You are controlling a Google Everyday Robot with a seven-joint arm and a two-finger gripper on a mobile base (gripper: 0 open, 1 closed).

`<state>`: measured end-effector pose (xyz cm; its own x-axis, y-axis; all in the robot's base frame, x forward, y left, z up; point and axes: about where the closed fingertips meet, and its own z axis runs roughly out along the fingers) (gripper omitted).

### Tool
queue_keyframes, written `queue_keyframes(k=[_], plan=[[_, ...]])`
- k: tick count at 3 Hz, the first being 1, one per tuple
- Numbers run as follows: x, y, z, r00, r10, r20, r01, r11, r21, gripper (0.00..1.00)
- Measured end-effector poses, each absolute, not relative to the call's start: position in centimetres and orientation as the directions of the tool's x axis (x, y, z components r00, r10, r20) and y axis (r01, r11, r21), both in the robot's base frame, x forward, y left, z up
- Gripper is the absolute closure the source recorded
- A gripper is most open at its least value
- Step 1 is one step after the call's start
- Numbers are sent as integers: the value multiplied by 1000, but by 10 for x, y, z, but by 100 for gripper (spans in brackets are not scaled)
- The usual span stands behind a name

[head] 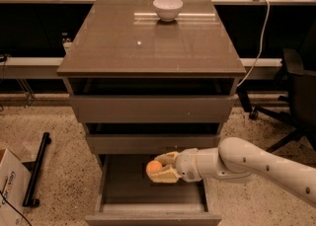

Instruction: Place orange into bottom drawer

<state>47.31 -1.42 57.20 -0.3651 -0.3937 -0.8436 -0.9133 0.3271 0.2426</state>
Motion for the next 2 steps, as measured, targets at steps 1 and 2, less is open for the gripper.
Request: queue_keyframes(k=[1,2], plan=[[478,-10,537,-369,-377,-849,-910,333,248,100],[489,-7,486,-370,-353,-860,-904,349,246,100]])
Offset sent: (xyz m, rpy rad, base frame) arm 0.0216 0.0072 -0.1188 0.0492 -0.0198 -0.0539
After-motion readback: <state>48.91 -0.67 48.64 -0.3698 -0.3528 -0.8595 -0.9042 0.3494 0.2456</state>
